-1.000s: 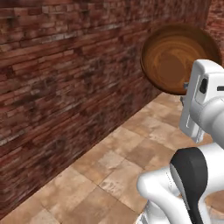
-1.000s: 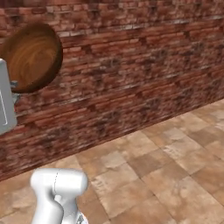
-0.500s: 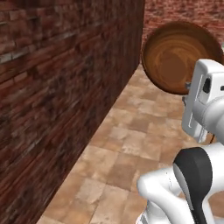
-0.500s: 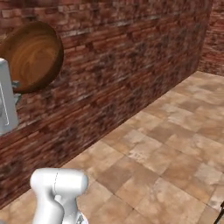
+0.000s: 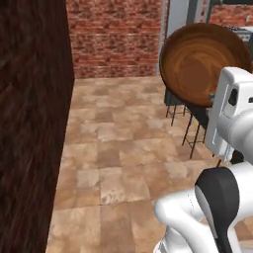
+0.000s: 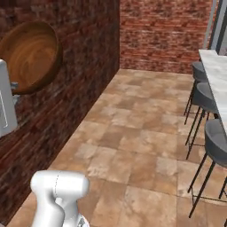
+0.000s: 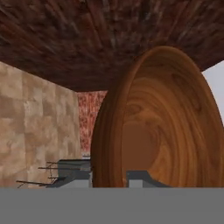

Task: Pick up the bowls from the cabinet and place each bowl in front of a stool on the dining counter.

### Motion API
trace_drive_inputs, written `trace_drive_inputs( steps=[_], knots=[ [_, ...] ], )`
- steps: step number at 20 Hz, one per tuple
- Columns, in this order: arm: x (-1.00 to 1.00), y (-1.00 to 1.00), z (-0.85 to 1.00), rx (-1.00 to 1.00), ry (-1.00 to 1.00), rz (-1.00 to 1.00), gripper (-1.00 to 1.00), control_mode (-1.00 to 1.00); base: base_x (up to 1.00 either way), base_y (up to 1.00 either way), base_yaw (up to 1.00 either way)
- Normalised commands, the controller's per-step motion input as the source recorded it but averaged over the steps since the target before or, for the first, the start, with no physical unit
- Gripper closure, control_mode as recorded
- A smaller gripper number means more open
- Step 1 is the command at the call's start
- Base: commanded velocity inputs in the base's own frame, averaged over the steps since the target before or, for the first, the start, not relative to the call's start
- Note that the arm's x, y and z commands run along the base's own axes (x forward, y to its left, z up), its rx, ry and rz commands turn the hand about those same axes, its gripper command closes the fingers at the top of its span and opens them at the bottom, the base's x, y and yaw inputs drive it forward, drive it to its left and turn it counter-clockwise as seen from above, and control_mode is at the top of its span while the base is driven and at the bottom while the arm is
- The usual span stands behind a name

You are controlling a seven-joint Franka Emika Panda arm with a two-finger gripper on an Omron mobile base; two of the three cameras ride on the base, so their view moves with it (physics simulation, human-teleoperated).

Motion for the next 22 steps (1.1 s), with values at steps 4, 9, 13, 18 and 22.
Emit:
trace_drive_inputs(
  steps=[4, 9, 13, 18, 22],
  knots=[
    [0.00, 0.00, 0.00, 0.00, 0.00, 0.00, 1.00, 1.00, 1.00, 0.39, -0.71],
    [0.00, 0.00, 0.00, 0.00, 0.00, 0.00, 1.00, 1.00, 0.94, 0.43, -0.73],
    [0.00, 0.00, 0.00, 0.00, 0.00, 0.00, 1.00, 1.00, 0.74, 0.44, -0.76],
    [0.00, 0.00, 0.00, 0.00, 0.00, 0.00, 1.00, 1.00, 0.47, 0.40, -0.83],
    [0.00, 0.00, 0.00, 0.00, 0.00, 0.00, 1.00, 1.00, 0.13, 0.31, -0.87]
  ],
)
